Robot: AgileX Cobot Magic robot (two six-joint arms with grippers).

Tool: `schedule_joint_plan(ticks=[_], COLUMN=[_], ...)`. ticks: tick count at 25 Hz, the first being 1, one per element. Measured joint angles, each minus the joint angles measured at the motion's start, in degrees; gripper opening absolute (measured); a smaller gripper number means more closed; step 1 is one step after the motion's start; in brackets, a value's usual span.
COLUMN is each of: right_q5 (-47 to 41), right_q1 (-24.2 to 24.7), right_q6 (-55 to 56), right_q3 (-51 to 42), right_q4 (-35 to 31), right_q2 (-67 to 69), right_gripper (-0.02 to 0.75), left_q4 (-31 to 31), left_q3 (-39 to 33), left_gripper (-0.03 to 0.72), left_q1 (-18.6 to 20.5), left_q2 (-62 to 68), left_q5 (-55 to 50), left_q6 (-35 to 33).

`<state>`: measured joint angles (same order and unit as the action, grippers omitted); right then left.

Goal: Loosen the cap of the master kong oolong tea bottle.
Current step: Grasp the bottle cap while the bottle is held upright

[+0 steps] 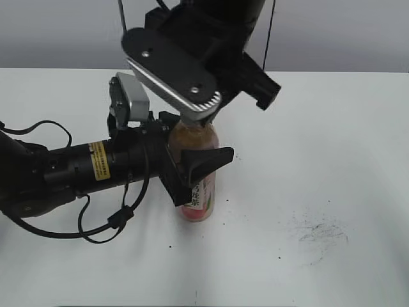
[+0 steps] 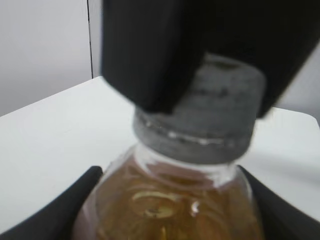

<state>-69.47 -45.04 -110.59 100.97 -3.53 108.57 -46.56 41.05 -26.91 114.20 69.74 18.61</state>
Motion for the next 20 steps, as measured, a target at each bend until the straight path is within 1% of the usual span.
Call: schedule_joint_plan(ticks=[1,3,5,6,9,13,20], right_q5=[0.0,-0.1,-0.1,-0.2,-0.2,-0.2,-0.3], right_q1=[0.0,-0.1,-0.2,-0.2,-0.2,-0.2,-0.2], right_q6=[4.5,16.4,27.9,33.6,49.3,69.9,94.3], right_q3=[0.0,0.0,0.0,0.0,0.0,0.0,0.0], right_q4=[-0.2,-0.3,-0.2,0.0,0.0,0.0,0.0], right_q2=[0.0,0.0,0.0,0.0,0.0,0.0,0.0], right_gripper=[0.344,0.447,0.504,0.517,0.534,0.536,0.536], left_q4=[0.3,0.8,1.0,1.0,1.0,1.0,1.0], left_q3=[0.0,0.0,0.0,0.0,0.0,0.0,0.0], left_gripper=[0.447,0.447,0.447,0.447,0.447,0.447,0.447], left_q1=[0.0,0.0,0.0,0.0,0.0,0.0,0.0], left_q2=[0.0,0.0,0.0,0.0,0.0,0.0,0.0], left_q5=[0.0,-0.1,-0.1,-0.2,-0.2,-0.2,-0.2], left_q6=[0.2,0.7,0.8,0.8,0.8,0.8,0.9])
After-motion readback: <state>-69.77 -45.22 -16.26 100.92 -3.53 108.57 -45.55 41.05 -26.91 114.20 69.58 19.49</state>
